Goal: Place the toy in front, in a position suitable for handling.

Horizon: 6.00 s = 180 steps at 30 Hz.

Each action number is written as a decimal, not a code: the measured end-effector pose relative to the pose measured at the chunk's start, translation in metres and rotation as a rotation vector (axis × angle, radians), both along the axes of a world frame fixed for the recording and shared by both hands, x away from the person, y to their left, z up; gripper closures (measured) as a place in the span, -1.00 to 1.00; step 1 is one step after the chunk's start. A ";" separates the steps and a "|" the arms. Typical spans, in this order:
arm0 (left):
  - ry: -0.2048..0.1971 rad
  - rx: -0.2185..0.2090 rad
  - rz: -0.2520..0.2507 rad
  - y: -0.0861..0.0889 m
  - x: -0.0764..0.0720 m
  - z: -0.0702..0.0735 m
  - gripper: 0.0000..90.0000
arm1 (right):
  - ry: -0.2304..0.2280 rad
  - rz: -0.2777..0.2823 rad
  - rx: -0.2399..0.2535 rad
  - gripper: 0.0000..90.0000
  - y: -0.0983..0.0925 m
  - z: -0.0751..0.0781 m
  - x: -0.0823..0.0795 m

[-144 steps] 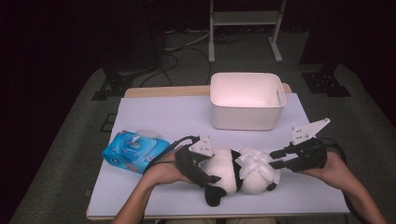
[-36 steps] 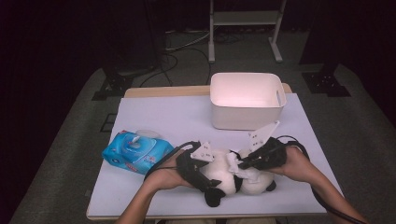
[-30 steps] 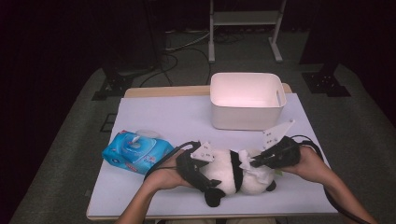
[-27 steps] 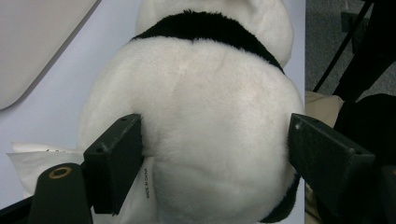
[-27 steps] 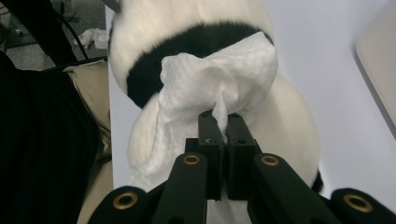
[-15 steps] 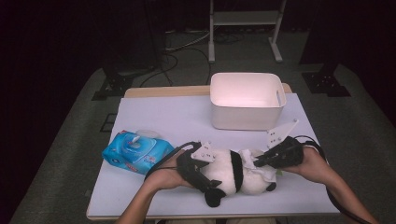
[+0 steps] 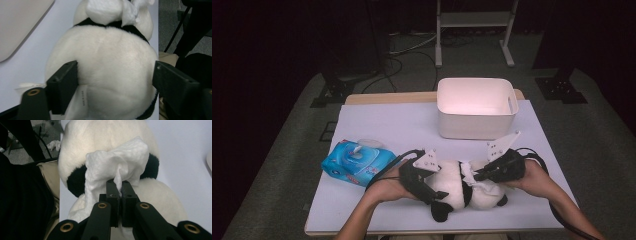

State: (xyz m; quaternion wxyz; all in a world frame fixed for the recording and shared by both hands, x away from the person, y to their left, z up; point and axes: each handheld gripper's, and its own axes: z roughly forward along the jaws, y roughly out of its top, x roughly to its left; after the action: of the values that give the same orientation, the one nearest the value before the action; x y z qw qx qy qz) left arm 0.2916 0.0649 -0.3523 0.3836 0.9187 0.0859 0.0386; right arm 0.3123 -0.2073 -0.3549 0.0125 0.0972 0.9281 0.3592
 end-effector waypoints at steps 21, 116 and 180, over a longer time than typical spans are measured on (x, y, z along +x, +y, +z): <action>-0.003 0.041 0.002 -0.010 0.004 -0.005 -0.55 | -0.021 0.028 0.008 0.92 0.005 0.008 -0.004; -0.091 0.009 0.021 -0.016 -0.003 -0.009 -0.51 | 0.064 -0.181 0.125 0.89 -0.091 -0.020 -0.005; -0.043 -0.061 0.022 -0.005 0.004 -0.025 -0.44 | -0.031 0.093 0.008 0.90 0.032 0.018 -0.012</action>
State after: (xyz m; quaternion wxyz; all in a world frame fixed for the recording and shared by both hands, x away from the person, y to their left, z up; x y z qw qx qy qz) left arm 0.2952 0.0594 -0.3771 0.4129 0.9044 0.0890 0.0598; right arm 0.3000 -0.1751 -0.3367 0.0098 0.0483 0.9299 0.3645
